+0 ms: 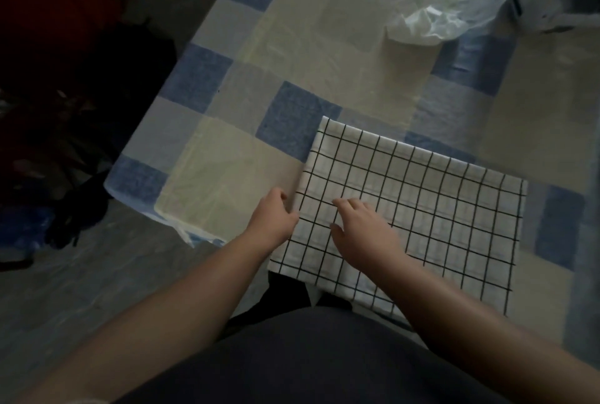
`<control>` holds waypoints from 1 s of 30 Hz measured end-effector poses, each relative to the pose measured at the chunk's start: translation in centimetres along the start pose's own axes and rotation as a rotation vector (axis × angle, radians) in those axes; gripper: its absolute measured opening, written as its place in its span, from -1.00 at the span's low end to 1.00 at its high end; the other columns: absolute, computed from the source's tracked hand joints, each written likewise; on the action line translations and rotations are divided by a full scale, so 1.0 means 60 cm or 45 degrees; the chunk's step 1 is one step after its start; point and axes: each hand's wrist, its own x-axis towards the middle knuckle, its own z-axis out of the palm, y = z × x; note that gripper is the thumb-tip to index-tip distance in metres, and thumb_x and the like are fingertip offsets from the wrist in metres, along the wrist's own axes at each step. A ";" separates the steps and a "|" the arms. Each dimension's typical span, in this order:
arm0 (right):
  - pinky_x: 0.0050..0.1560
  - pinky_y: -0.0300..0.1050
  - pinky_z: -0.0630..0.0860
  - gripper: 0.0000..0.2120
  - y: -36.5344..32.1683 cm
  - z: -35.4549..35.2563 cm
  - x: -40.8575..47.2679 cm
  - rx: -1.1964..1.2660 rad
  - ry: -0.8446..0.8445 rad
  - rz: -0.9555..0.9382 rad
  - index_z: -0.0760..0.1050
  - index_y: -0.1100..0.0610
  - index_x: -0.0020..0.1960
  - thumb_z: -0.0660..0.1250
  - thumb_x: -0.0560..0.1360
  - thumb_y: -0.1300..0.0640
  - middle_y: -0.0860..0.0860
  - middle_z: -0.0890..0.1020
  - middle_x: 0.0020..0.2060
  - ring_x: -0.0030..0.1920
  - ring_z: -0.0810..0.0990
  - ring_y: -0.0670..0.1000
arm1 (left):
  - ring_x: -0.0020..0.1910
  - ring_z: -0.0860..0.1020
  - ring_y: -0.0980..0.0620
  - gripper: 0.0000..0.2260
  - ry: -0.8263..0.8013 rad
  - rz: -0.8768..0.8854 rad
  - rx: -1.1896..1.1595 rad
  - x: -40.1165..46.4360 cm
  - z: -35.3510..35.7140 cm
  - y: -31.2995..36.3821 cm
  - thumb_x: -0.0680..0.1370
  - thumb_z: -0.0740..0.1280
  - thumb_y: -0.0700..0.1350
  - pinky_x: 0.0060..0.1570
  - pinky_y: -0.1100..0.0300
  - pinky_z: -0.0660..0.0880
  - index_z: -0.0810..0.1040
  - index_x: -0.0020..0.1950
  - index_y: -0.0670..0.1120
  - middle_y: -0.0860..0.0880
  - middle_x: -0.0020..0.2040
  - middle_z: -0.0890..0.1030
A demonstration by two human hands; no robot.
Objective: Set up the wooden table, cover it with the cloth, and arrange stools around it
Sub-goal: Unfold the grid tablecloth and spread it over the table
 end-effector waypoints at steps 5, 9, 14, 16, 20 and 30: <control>0.33 -0.02 0.42 -0.53 -0.011 0.004 0.011 0.055 -0.036 0.024 0.27 -0.01 0.52 0.21 0.64 -0.05 -0.04 0.43 0.40 0.42 0.34 0.03 | 0.14 0.57 -0.11 -0.57 -0.101 -0.035 -0.064 0.011 0.005 0.014 0.53 0.41 0.01 0.02 0.18 0.41 0.46 0.32 -0.17 -0.11 0.17 0.60; 0.29 0.01 0.48 -0.57 -0.018 -0.006 0.004 0.160 -0.050 -0.015 0.33 -0.02 0.48 0.21 0.63 -0.06 -0.06 0.45 0.37 0.36 0.40 -0.01 | -0.09 0.53 -0.04 -0.88 -0.117 0.122 -0.101 -0.011 -0.006 0.027 0.56 0.34 -0.09 -0.15 0.19 0.36 0.56 0.02 -0.13 -0.02 -0.14 0.58; 0.11 -0.03 0.57 -0.72 -0.022 -0.029 -0.014 0.397 -0.020 -0.028 0.47 -0.02 0.28 0.25 0.61 -0.06 -0.08 0.59 0.13 0.09 0.56 -0.08 | -0.31 0.47 0.11 -0.90 -0.015 0.298 -0.240 -0.072 -0.005 0.032 0.56 0.35 -0.16 -0.34 0.32 0.32 0.53 -0.15 -0.04 0.07 -0.29 0.55; 0.04 -0.04 0.61 -0.78 -0.025 -0.038 -0.026 0.554 -0.051 -0.030 0.49 -0.02 0.22 0.26 0.61 -0.05 -0.09 0.62 0.03 -0.02 0.60 -0.10 | -0.34 0.46 0.23 -0.85 0.016 0.359 -0.291 -0.101 0.000 0.031 0.57 0.36 -0.17 -0.34 0.38 0.32 0.50 -0.16 0.03 0.12 -0.27 0.55; -0.35 -0.10 0.52 -0.91 -0.033 -0.046 -0.058 0.770 -0.065 -0.083 0.50 -0.05 0.08 0.25 0.62 -0.01 -0.09 0.65 -0.14 -0.33 0.58 -0.09 | -0.25 0.52 0.31 -0.92 0.126 0.414 -0.416 -0.162 0.009 0.023 0.61 0.34 -0.12 -0.27 0.46 0.39 0.59 0.06 0.04 0.12 -0.15 0.62; -0.39 -0.18 0.43 -0.89 -0.108 -0.038 -0.139 0.760 -0.124 -0.233 0.47 -0.09 0.11 0.30 0.61 -0.07 -0.06 0.66 -0.11 -0.41 0.48 -0.14 | -0.40 0.34 0.20 -0.84 0.425 0.377 -0.436 -0.287 -0.028 -0.059 0.56 0.32 -0.22 -0.34 0.34 0.30 0.43 -0.21 -0.07 0.04 -0.34 0.43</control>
